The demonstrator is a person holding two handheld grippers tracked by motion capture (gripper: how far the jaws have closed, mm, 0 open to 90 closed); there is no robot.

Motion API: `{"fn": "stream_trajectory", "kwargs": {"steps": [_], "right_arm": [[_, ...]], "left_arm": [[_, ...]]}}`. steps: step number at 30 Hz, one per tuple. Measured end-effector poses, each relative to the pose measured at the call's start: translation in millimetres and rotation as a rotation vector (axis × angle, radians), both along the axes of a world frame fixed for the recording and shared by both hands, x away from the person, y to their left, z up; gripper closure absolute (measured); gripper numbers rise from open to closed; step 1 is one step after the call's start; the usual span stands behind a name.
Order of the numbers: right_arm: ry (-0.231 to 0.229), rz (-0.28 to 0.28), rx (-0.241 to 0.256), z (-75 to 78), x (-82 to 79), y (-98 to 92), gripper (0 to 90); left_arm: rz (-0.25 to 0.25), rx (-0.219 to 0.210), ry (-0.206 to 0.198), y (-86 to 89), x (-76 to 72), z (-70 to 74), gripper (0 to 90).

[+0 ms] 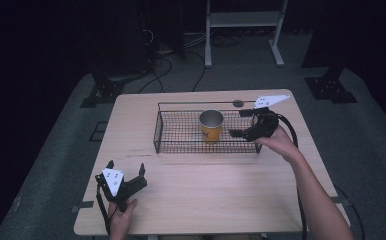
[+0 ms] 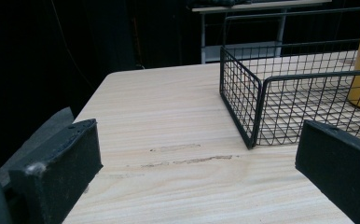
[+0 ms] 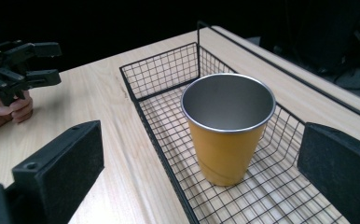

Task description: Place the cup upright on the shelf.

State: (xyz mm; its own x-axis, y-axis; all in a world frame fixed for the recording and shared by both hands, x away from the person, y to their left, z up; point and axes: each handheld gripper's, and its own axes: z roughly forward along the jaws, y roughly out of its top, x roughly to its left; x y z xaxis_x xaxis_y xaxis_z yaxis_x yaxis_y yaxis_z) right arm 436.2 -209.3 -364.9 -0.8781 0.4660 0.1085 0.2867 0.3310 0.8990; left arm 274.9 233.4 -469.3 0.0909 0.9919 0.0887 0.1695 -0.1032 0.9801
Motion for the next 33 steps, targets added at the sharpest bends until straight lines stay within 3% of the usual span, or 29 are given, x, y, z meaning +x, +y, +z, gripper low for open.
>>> {"fn": "stream_trajectory", "kwargs": {"steps": [25, 33], "right_arm": [[0.017, -0.011, -0.005, -20.1, -26.7, -17.6, 0.1], [0.028, -0.012, 0.005, -27.9, -34.7, -23.7, 4.7]], "left_arm": [[0.0, 0.003, 0.001, -0.2, -0.1, 0.0, 0.0], [0.0, 0.002, 0.001, 0.0, 0.0, 0.0, 0.0]]}}
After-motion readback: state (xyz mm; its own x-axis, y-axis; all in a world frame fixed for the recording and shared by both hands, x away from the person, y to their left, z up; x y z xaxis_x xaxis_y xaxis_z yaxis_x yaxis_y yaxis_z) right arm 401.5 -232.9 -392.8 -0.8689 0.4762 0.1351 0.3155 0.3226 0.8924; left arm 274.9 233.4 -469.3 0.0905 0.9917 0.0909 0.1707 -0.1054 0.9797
